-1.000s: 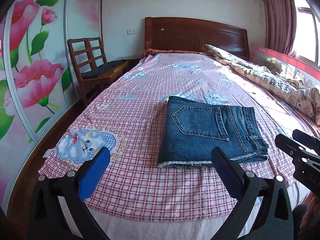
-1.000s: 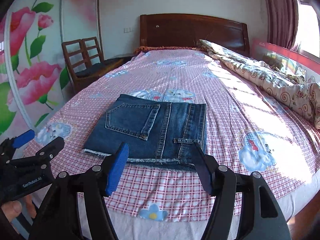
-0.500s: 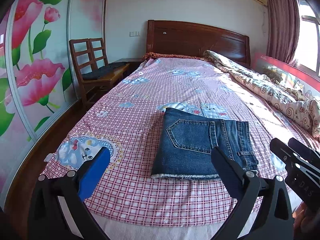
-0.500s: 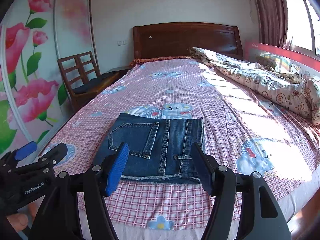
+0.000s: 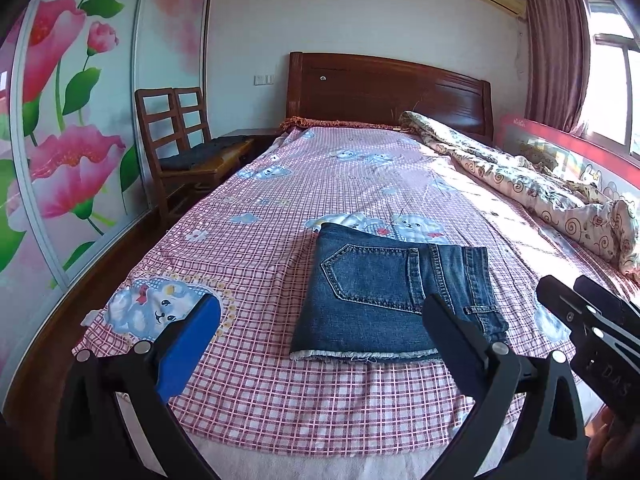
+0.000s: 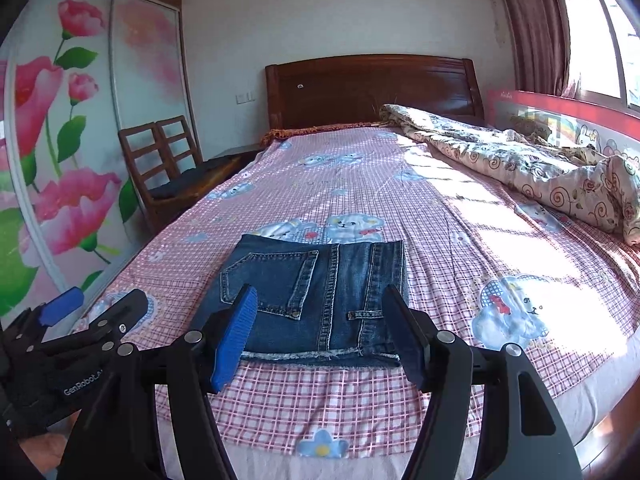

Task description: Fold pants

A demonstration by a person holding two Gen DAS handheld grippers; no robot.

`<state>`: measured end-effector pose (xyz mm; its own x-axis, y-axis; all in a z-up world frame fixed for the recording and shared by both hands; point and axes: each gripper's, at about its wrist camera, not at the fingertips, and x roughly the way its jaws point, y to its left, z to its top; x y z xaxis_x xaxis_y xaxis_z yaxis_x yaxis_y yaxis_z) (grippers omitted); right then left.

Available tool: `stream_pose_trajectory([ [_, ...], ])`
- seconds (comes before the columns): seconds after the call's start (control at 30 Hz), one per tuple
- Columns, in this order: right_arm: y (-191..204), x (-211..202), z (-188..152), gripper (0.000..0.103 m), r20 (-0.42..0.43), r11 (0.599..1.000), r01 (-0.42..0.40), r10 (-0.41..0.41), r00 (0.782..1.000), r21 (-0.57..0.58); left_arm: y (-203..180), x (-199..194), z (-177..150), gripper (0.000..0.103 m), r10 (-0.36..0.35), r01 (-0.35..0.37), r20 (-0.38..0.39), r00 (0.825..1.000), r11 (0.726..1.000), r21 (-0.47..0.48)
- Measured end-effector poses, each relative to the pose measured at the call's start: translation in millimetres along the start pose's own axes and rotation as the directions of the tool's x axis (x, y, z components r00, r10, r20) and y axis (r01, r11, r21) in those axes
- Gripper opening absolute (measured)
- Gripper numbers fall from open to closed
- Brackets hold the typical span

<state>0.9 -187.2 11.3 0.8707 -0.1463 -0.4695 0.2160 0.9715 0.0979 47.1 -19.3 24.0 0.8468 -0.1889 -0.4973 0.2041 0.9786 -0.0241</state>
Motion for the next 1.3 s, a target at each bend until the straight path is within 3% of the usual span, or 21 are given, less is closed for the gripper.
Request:
stream_pose_trajectory([
  [0.23, 0.5, -6.5, -5.1, 0.064, 0.036, 1.000, 0.000, 0.001, 0.999, -0.006, 0.2, -17.8, -10.1, 0.101, -0.023, 0.022, 0.168, 0.986, 1.000, 0.009],
  [0.43, -0.9, -8.6, -5.6, 0.064, 0.056, 1.000, -0.004, 0.004, 0.998, 0.002, 3.8, -24.8, -14.0, 0.101, -0.035, 0.036, 0.236, 0.971, 0.999, 0.001],
  [0.9, -7.7, -16.6, -7.1, 0.064, 0.117, 1.000, 0.003, -0.005, 0.993, 0.020, 0.8, -21.5, -12.3, 0.101, -0.013, 0.013, 0.239, 0.971, 1.000, 0.003],
  [1.3, -14.2, -16.4, -10.0, 0.064, 0.096, 0.999, 0.028, -0.030, 0.995, 0.024, 9.4, -19.2, -14.7, 0.101, 0.001, 0.003, 0.218, 0.976, 1.000, -0.020],
])
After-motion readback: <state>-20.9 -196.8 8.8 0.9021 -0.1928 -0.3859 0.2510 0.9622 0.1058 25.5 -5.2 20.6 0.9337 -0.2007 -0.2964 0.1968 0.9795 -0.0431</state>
